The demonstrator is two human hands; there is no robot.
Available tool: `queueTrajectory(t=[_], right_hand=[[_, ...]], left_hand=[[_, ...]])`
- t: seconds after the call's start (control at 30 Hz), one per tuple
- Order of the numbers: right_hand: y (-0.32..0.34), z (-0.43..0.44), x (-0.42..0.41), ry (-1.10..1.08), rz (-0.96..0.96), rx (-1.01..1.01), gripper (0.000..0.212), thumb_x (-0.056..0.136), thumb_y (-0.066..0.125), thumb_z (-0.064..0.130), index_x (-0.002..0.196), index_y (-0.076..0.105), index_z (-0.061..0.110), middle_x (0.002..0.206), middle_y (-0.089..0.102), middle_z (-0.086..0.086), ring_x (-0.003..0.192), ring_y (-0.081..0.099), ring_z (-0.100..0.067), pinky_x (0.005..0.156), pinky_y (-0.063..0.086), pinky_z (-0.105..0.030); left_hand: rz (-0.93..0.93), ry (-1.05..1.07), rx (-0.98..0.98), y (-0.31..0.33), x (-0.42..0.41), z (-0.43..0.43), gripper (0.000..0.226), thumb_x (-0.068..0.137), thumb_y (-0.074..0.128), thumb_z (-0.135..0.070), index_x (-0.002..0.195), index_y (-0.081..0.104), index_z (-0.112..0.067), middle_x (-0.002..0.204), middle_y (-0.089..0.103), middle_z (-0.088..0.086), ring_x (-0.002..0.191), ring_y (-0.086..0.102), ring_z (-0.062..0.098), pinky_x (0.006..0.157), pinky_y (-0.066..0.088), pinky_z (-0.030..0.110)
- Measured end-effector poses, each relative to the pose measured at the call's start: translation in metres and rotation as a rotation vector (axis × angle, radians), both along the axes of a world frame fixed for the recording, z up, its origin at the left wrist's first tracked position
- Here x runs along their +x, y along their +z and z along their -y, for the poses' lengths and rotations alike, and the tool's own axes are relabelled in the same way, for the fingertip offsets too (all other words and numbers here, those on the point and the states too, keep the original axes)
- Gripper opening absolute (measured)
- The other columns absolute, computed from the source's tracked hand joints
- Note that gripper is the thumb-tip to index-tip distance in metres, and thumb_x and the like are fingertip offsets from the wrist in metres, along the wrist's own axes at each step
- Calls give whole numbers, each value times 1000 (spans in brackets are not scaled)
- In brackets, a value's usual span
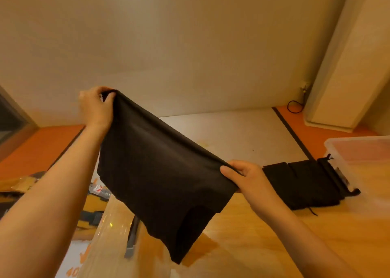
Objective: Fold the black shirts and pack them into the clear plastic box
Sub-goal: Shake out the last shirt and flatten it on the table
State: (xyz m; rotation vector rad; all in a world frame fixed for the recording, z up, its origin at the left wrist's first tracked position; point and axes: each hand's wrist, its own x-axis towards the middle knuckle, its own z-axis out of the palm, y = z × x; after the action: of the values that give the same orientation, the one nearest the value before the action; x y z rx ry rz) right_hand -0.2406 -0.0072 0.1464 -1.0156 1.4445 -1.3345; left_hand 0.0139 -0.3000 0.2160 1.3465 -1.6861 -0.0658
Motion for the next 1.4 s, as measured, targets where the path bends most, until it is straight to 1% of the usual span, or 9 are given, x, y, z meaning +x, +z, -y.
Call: queueTrajectory(t=[0.17, 0.33, 0.47, 0.57, 0.8, 1.07, 1.17, 1.3, 1.4], right_hand=[[-96, -35, -23, -263, 190, 353, 18, 98, 52, 19, 101, 69, 13, 99, 72, -6, 90, 69, -19, 75, 58, -33], [-207, -101, -52, -474, 115, 747, 14, 98, 52, 16, 93, 64, 10, 90, 61, -3, 83, 58, -19, 80, 54, -38], [-259, -143, -71, -506, 127, 879, 16, 98, 53, 17, 99, 67, 9, 107, 65, -15, 101, 61, -32, 90, 53, -50], [-268, -149, -79, -536, 187, 896, 24, 96, 56, 18, 116, 63, 6, 116, 62, -16, 103, 59, -32, 76, 57, -42], [-257, -160, -84, -489, 118, 839, 10, 93, 56, 3, 94, 55, 12, 100, 55, -6, 81, 59, -20, 61, 53, -28], [-255, -172, -86, -298, -313, 679, 32, 89, 63, 4, 113, 48, 20, 93, 54, 3, 71, 63, -12, 68, 57, -36], [-255, -176, -87, -197, -425, 580, 28, 91, 60, 4, 108, 49, 23, 87, 55, 6, 65, 65, -13, 57, 52, -23], [-259, -189, -93, -48, -419, 547, 21, 94, 55, 2, 86, 62, 21, 90, 63, -2, 67, 67, -4, 57, 51, -13], [-261, -197, -97, -16, -353, 578, 24, 94, 54, 3, 84, 66, 21, 96, 62, 0, 75, 67, -10, 61, 52, -16]], left_hand=[[129, -205, 147, -76, -141, -2, 18, 94, 59, -22, 109, 68, -18, 117, 52, 8, 105, 55, 27, 79, 46, 37], [331, -682, 705, -195, -234, -81, 67, 97, 56, -26, 153, 20, -18, 157, 17, 9, 141, 29, 29, 116, 28, 40], [620, -757, 786, -284, -204, -182, 71, 101, 45, -37, 155, 3, -23, 163, 1, 0, 150, 3, 20, 121, 12, 37], [697, -665, 750, -322, -153, -243, 68, 101, 41, -40, 154, 0, -25, 163, -5, -5, 148, -8, 14, 122, 2, 35], [660, -509, 747, -355, -74, -341, 74, 94, 14, -66, 153, -5, -25, 161, -8, -7, 149, -8, 14, 120, -6, 29], [684, -510, 781, -367, -40, -375, 87, 90, 32, -75, 156, 3, -26, 163, 9, -1, 149, -1, 16, 118, -2, 33], [728, -521, 768, -369, -38, -378, 98, 84, 43, -78, 156, 8, -21, 163, 8, 2, 150, 0, 19, 118, 0, 36], [798, -492, 716, -371, -30, -381, 113, 60, 91, -30, 151, 25, -18, 157, 22, 6, 146, 20, 27, 121, 14, 39], [719, -411, 702, -365, -23, -385, 112, 53, 83, 14, 147, 32, -18, 154, 26, 4, 138, 34, 27, 105, 37, 40]])
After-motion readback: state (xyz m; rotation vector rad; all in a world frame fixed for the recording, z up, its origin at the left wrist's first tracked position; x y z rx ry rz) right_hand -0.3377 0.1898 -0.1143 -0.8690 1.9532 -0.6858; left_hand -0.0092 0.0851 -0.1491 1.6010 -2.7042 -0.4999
